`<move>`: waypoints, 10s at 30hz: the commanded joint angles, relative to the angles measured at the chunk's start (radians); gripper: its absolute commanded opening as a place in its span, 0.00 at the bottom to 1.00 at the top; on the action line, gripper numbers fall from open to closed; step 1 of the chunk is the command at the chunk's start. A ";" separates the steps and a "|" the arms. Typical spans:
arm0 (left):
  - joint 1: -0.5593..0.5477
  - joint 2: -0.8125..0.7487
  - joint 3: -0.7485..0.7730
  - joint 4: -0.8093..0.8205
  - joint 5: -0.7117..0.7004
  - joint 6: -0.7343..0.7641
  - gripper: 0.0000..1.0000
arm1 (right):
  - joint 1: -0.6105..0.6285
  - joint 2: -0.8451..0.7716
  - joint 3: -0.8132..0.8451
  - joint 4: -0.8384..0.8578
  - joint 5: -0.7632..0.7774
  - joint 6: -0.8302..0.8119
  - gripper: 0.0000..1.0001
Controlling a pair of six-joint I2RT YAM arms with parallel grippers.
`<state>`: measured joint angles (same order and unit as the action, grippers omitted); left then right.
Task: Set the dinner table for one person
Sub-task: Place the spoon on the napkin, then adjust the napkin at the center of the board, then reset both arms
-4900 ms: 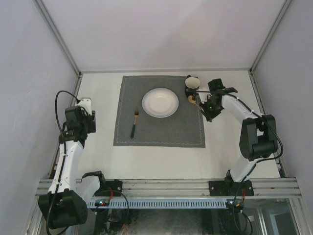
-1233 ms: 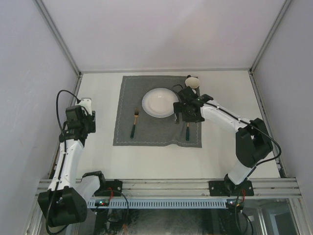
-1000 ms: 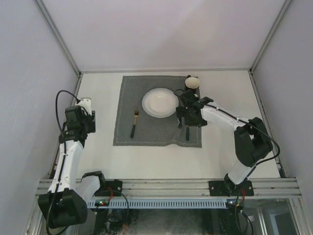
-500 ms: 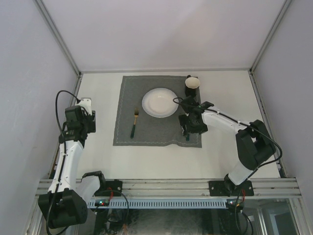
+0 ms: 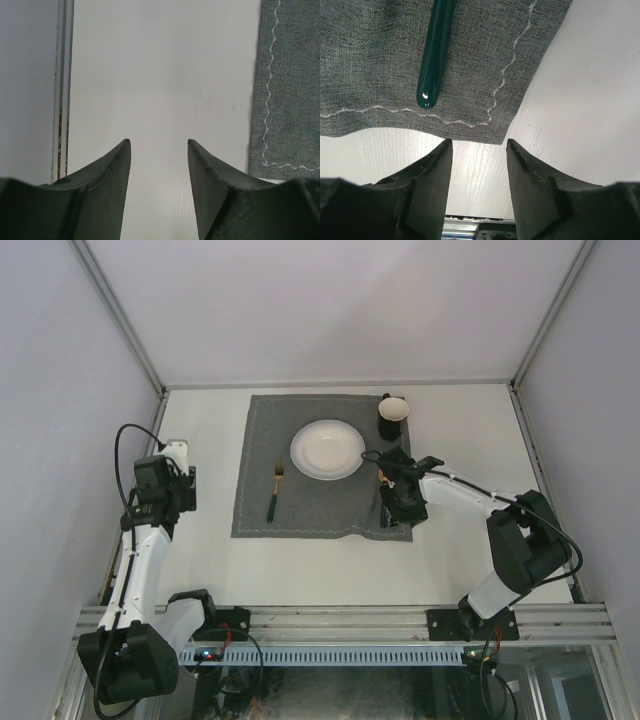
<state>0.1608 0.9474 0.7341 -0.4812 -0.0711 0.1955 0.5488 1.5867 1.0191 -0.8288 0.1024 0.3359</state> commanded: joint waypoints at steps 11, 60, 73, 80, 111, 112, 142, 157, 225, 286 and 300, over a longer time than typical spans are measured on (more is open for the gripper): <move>0.010 -0.009 0.010 0.021 0.016 0.014 0.54 | -0.059 0.012 -0.033 0.049 -0.011 -0.040 0.43; 0.009 -0.018 0.011 0.013 0.015 0.014 0.53 | -0.143 0.007 -0.065 0.049 -0.093 -0.053 0.00; 0.009 -0.023 0.011 0.014 0.017 0.013 0.53 | -0.148 -0.019 -0.068 0.019 -0.102 -0.053 0.00; 0.009 -0.024 0.011 0.014 0.019 0.013 0.53 | -0.148 0.009 -0.068 0.010 -0.090 -0.035 0.00; 0.010 -0.011 0.014 0.016 0.019 0.015 0.53 | -0.160 -0.042 0.108 -0.001 0.010 -0.093 0.73; 0.010 -0.011 0.014 0.016 0.019 0.015 0.53 | -0.168 -0.045 0.125 0.000 0.019 -0.100 0.73; 0.009 -0.042 0.008 0.019 0.010 0.017 0.53 | -0.122 0.109 0.495 0.122 -0.246 -0.465 0.37; 0.010 -0.158 -0.006 0.103 0.022 -0.034 0.55 | -0.368 -0.414 0.140 0.277 -0.127 -0.458 0.42; 0.007 -0.940 -0.637 0.351 0.006 -0.244 1.00 | -0.791 -1.178 -0.929 0.820 -0.677 -0.396 1.00; 0.005 -1.093 -0.812 0.414 0.082 -0.212 1.00 | -0.748 -1.666 -1.054 0.648 -0.528 -0.352 1.00; 0.006 -1.090 -0.812 0.416 0.081 -0.212 1.00 | -0.750 -1.640 -1.049 0.660 -0.535 -0.351 1.00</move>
<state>0.1623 0.0059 0.0170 -0.0914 0.0048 -0.0162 -0.1963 0.0055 0.0151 -0.1024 -0.4137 -0.0109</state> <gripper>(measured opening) 0.998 0.995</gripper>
